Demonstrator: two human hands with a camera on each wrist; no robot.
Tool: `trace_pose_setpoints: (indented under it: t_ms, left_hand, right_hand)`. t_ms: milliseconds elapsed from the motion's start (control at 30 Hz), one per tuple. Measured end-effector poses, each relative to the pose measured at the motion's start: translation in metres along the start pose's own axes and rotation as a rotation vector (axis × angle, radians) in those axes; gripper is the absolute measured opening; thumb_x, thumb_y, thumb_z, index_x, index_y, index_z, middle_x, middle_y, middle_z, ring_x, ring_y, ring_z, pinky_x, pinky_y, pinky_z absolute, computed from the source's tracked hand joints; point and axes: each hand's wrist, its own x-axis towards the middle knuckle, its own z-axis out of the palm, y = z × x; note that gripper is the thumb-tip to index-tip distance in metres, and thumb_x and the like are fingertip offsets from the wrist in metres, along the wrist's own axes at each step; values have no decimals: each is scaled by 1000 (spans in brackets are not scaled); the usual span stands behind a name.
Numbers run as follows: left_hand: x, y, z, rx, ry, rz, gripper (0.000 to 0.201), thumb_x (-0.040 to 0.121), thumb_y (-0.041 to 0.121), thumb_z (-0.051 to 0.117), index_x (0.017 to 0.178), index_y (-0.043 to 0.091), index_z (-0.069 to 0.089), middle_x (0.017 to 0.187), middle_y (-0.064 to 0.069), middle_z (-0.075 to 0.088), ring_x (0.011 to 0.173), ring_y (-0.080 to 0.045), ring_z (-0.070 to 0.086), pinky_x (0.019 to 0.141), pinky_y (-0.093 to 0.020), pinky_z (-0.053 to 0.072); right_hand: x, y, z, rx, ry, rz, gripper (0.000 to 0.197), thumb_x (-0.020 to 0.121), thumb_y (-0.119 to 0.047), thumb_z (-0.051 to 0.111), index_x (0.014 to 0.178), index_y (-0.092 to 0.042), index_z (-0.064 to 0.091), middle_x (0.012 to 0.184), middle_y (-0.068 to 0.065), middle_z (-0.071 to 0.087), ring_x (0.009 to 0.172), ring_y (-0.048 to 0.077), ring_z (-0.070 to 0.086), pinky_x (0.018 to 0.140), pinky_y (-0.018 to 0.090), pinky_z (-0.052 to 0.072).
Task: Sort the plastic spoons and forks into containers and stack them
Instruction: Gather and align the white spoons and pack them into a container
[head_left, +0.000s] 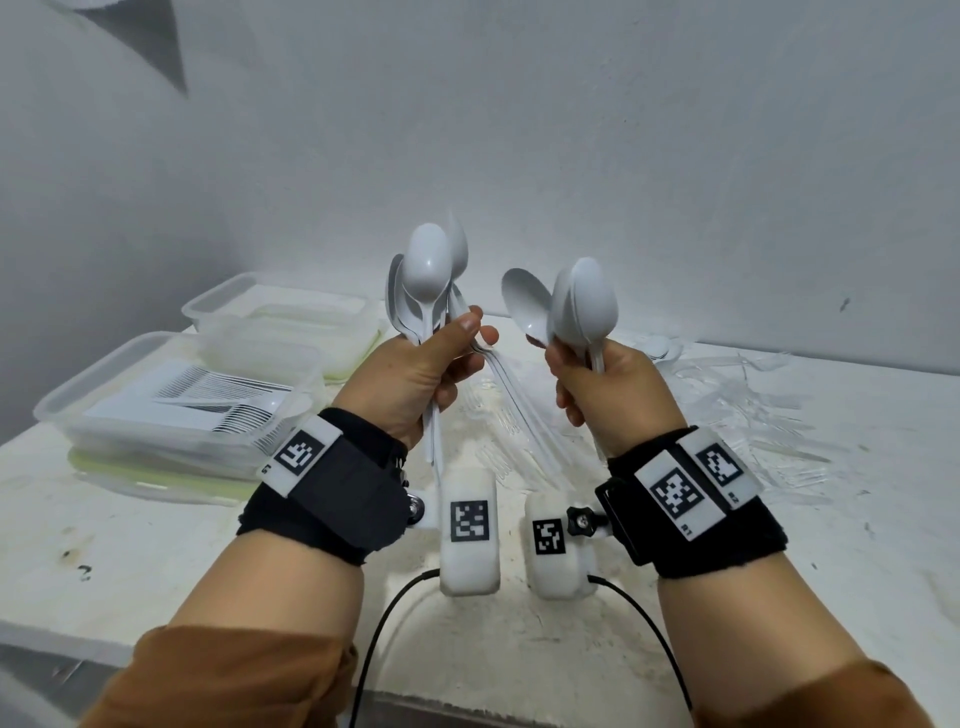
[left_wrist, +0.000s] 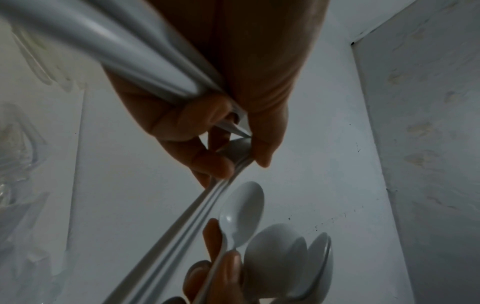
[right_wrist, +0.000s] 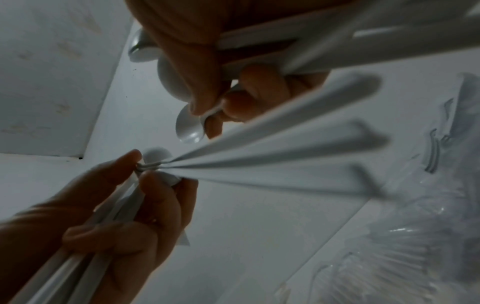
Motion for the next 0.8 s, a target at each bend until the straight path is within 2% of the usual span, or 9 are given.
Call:
trace_pose_setpoints:
  t_ms: [133,267,400,500,567,633,667,733,800]
  left_hand:
    - [0,-1,0,0,38,-10,15,90,20,58,76,14,59,62,8,62,58,-2,59,36,-12,27]
    - [1,-3,0,18,31,-9,13,89,21,59,79,13,60,64,7,62,59,-2,60,36,-12,29]
    - [0,-4,0,64,4,-10,15,87,24,60,78,13,62,61,5,63,58,-2,60,37,-11,29]
    - [0,-4,-1,70,10,-3,14,87,23,61,80,12,64,68,1,65,61,-4,59,38,-11,30]
    - [1,-4,-3,56,20,0,13,88,23,60,82,12,63,79,-6,64,63,-5,58,38,-11,31]
    - [2,-4,-4,35,24,6,11,89,24,59,86,14,63,92,-13,61,62,-5,56,38,-11,31]
    - [2,-3,-3,27,22,9,10,89,24,58,87,15,62,96,-14,59,61,-4,56,37,-11,30]
    - [2,-2,-3,25,14,11,9,90,23,57,87,16,62,97,-13,58,60,-4,56,37,-11,29]
    - [1,-2,-2,27,3,11,9,91,22,56,87,17,62,95,-9,61,60,-3,56,37,-11,29]
  right_hand:
    - [-1,0,2,58,-16,-24,19,86,-10,63,77,-26,63,59,-7,57,46,3,51,44,18,41]
    - [0,1,8,50,-68,-28,20,87,-11,62,76,-26,64,53,-11,57,47,3,49,43,17,40]
    - [0,1,12,39,-106,-25,18,88,-12,61,75,-24,64,56,-11,56,49,6,49,46,23,41]
    - [0,1,10,17,-124,-8,14,89,-17,61,77,-24,65,64,-7,57,55,7,53,53,23,48]
    - [1,1,8,-12,-120,1,7,88,-23,62,88,-19,67,73,-5,62,62,5,57,61,20,52]
    - [3,3,6,-54,-95,2,21,89,-28,61,101,-11,67,79,-2,64,67,5,59,63,17,52]
    - [3,2,5,-66,-83,9,25,90,-29,59,103,-9,67,78,-1,63,66,7,58,63,17,51]
    - [2,0,4,-52,-95,26,29,92,-29,55,106,-6,67,68,-1,59,59,11,54,65,25,48]
    - [1,1,4,-50,-121,30,30,93,-30,50,110,-10,65,58,-2,50,51,13,45,61,30,43]
